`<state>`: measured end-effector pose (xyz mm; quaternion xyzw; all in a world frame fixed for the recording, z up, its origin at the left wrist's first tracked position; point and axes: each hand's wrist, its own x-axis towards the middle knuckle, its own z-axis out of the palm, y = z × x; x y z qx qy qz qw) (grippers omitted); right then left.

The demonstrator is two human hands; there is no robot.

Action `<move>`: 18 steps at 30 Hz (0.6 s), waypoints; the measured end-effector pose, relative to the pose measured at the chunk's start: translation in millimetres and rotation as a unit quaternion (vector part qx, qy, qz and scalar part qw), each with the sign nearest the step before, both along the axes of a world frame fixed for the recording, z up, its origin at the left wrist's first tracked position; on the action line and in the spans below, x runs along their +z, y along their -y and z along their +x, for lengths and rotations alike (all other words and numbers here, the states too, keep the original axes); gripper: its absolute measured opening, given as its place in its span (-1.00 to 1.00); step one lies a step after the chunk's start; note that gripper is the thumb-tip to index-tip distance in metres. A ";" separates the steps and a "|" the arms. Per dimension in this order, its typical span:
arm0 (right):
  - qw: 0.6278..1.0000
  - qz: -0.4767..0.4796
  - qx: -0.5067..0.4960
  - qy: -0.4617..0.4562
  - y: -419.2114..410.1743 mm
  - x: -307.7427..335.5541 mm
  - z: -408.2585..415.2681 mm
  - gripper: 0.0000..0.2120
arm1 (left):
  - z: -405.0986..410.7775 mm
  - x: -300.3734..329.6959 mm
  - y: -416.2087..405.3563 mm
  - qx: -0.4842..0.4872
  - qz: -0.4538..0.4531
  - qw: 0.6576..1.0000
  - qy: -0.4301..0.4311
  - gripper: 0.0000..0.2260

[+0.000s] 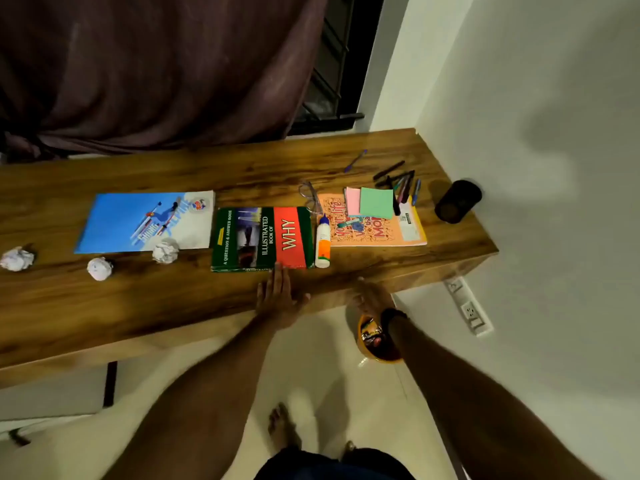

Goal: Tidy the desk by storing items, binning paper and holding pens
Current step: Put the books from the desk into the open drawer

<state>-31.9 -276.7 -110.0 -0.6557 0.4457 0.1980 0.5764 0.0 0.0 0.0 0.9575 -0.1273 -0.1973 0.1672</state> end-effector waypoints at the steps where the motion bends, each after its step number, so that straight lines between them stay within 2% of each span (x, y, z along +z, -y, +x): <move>1: 0.999 0.036 -0.013 -0.002 -6.7 9.0 -7.4 -0.55 | -0.5 -4.3 0.3 0.001 0.006 1.000 -0.003 -0.04; 3: 0.995 0.103 -0.015 0.010 -36.3 58.3 -15.6 -0.56 | -2.2 -11.8 -1.4 0.010 0.016 1.000 0.022 -0.08; 4: 0.995 0.095 -0.023 0.009 -42.7 72.0 -20.8 -0.50 | -4.9 -15.1 -3.7 0.013 0.025 0.999 0.034 -0.12; 5: 0.991 0.126 -0.051 0.016 -49.3 75.5 -25.2 -0.45 | -8.5 -21.3 -4.2 0.014 0.029 0.998 0.048 -0.15; 9: 0.967 0.197 -0.159 0.016 -49.0 48.3 -24.4 -0.32 | -15.8 -33.2 -2.1 0.018 0.057 0.993 0.103 -0.27; 13: 0.919 0.307 -0.243 0.038 -42.7 35.2 -14.2 -0.18 | -34.8 -41.0 6.4 0.063 0.061 0.987 0.138 -0.36; 14: 0.903 0.336 -0.264 0.048 -41.1 24.6 -9.5 -0.15 | -44.4 -45.0 10.5 0.077 0.059 0.985 0.145 -0.35; 18: 0.874 0.370 -0.309 0.063 -37.1 10.0 5.1 -0.09 | -65.5 -55.4 19.7 0.100 0.068 0.979 0.164 -0.30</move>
